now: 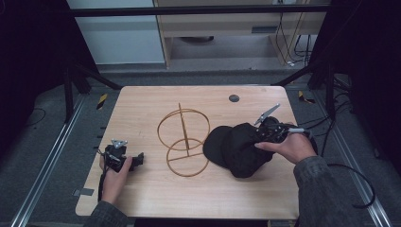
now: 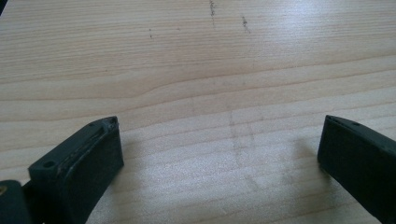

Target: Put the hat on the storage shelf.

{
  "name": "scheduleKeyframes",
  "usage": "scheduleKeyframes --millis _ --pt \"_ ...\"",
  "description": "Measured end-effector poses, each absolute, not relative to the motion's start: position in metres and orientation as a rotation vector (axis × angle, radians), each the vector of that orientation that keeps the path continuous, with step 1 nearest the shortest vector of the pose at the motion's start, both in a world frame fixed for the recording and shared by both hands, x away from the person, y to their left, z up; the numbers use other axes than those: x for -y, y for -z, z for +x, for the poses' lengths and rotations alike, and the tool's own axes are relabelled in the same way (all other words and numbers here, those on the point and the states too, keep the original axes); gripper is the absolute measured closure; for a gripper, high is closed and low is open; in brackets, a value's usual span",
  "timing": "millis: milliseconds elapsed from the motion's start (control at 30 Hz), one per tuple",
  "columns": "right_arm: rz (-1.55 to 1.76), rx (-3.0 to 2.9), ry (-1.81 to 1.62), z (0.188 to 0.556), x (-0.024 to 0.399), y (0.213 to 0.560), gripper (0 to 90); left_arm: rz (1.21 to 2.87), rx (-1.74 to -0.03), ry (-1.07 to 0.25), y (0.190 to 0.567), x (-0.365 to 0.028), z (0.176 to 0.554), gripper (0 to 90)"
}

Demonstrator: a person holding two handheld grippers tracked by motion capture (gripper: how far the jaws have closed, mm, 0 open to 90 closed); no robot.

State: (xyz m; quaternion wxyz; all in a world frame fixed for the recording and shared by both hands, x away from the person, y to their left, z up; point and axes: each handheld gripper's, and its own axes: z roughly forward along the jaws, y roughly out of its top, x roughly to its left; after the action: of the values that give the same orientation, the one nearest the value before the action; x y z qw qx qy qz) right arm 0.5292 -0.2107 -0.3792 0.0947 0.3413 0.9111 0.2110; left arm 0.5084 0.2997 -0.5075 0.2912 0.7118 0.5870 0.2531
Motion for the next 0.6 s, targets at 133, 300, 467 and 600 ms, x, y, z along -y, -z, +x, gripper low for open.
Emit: scheduleKeyframes --millis 133,300,467,600 --pt "1.027 -2.71 -0.616 0.532 0.213 0.381 43.8 1.898 -1.565 -0.675 0.508 -0.3 0.508 0.0" --pt "1.043 -2.731 -0.593 0.535 0.216 0.381 44.0 1.898 -1.565 -0.675 0.507 -0.3 0.508 0.0" --pt "1.032 -2.759 -0.562 0.538 0.213 0.379 46.0 1.896 -1.565 -0.675 0.508 -0.299 0.508 0.0" --pt "1.007 -2.778 -0.528 0.541 0.209 0.379 50.4 1.897 -1.564 -0.676 0.508 -0.299 0.508 0.0"
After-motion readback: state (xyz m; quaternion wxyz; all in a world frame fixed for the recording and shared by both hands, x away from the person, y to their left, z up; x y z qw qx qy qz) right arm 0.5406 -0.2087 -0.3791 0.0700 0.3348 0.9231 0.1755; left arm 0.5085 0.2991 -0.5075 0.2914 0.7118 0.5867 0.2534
